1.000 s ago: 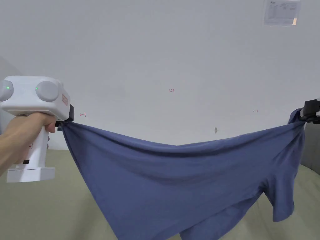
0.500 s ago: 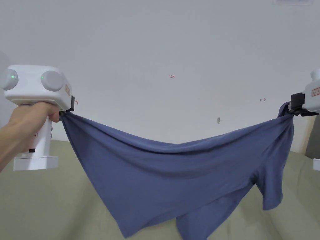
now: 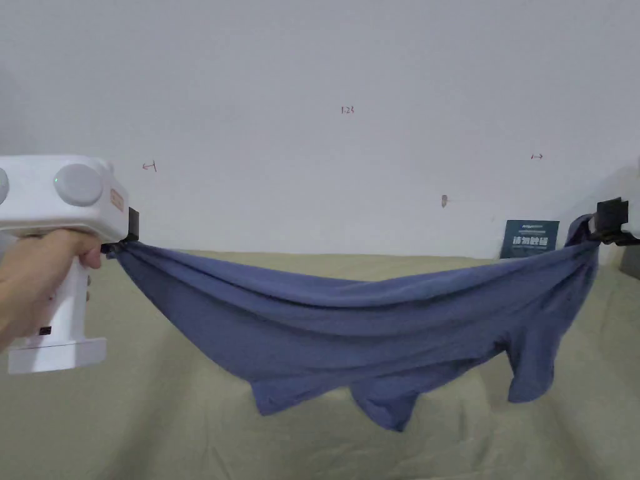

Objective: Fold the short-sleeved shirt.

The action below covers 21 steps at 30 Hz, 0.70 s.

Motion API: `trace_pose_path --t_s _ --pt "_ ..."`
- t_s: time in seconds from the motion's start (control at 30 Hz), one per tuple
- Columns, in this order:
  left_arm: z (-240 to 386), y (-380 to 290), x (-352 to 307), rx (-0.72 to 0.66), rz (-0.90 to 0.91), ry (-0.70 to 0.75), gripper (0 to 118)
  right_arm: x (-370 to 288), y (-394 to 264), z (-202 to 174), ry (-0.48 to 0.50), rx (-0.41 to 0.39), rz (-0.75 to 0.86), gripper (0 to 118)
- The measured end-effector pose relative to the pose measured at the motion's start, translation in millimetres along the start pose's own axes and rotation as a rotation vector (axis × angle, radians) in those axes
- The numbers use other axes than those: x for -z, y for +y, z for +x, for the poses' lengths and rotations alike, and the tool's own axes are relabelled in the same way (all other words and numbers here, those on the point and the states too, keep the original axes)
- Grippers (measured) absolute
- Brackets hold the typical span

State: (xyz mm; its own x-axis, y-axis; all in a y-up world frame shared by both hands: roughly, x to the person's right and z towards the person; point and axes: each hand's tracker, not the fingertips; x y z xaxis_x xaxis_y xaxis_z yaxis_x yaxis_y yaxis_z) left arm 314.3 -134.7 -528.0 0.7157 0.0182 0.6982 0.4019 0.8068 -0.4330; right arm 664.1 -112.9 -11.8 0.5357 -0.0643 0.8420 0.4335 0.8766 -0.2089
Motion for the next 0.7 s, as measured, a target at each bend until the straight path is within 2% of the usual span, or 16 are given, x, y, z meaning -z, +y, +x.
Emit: trace_pose_path --t_s 0.13,0.27,0.53,0.6,0.7 --pt "-3 -53 -12 0.046 -0.038 -0.006 2 -22 -50 7 0.012 0.006 -0.054 7" --pt "-10 -113 -30 0.065 -0.091 -0.027 2 -54 -115 22 0.028 0.061 -0.084 7" --pt "-28 -242 -60 0.047 -0.227 -0.064 2 -113 -251 48 0.011 0.123 -0.214 7" --pt "-34 -267 -66 0.04 -0.259 -0.062 2 -124 -282 52 0.003 0.111 -0.267 7" --pt "-43 -295 -76 0.02 -0.298 -0.065 2 -137 -319 59 -0.003 0.151 -0.293 7"
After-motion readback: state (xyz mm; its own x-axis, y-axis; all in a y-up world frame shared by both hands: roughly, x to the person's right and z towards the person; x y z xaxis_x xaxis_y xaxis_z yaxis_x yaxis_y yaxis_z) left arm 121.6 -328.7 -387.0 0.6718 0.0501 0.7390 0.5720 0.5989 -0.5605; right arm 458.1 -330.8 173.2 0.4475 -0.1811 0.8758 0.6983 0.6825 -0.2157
